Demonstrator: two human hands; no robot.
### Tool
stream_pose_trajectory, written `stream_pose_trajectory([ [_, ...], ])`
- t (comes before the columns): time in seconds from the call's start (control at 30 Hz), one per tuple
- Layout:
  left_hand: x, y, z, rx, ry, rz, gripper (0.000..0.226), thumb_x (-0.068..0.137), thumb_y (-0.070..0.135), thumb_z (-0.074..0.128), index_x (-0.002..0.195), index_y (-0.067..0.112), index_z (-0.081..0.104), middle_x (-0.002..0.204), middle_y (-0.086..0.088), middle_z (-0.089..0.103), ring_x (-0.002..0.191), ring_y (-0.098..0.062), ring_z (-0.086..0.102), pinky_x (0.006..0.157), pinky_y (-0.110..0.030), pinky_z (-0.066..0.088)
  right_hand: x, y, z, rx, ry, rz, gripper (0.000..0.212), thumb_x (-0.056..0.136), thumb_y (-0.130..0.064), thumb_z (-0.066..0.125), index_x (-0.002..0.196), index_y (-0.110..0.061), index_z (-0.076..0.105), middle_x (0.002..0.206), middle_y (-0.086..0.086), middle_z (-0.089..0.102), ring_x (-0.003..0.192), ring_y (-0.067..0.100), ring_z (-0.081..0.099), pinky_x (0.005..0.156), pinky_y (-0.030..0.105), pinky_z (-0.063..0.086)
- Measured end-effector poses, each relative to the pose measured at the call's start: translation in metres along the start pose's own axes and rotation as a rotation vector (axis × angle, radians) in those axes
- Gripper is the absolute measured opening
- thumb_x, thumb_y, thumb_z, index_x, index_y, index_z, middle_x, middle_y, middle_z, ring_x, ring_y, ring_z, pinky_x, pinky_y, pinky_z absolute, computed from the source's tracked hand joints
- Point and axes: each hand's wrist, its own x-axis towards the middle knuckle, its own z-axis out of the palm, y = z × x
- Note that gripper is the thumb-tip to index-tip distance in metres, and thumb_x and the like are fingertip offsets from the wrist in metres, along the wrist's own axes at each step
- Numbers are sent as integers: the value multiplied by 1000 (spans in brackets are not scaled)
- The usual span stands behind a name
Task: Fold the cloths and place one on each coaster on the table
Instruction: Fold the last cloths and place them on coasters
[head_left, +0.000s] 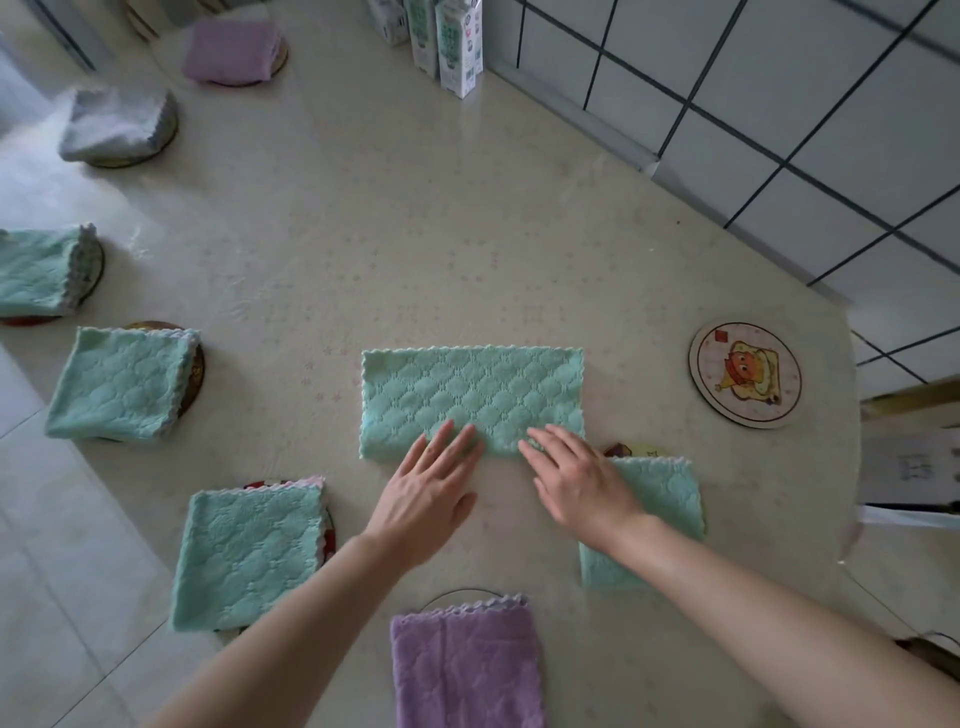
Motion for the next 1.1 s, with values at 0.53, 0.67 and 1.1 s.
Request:
stream_pose_trajectory([
  [0.53,-51,-37,-7,84,-88,-349,68,89,39,28,143,-2,33,151,-17,28,140,-31,26,113,-37,10,19,8,-18,-74,-182,108,38,62,11,57,95,-8,53,94,8,53,85,27,51,64,37,51],
  [0.67,-42,-39,-9,111,-71,-344,68,93,41,32,145,-1,26,154,-17,21,143,-30,16,116,-39,5,28,6,-23,-79,-198,83,47,60,18,54,98,-8,50,96,9,50,88,28,50,65,35,46],
  [1.1,-1,-4,-37,29,-20,-141,74,95,41,44,152,26,0,158,2,-3,146,-20,-1,120,-43,7,12,-35,-54,80,131,-14,25,72,-1,62,94,-13,62,83,0,63,77,23,59,64,37,46],
])
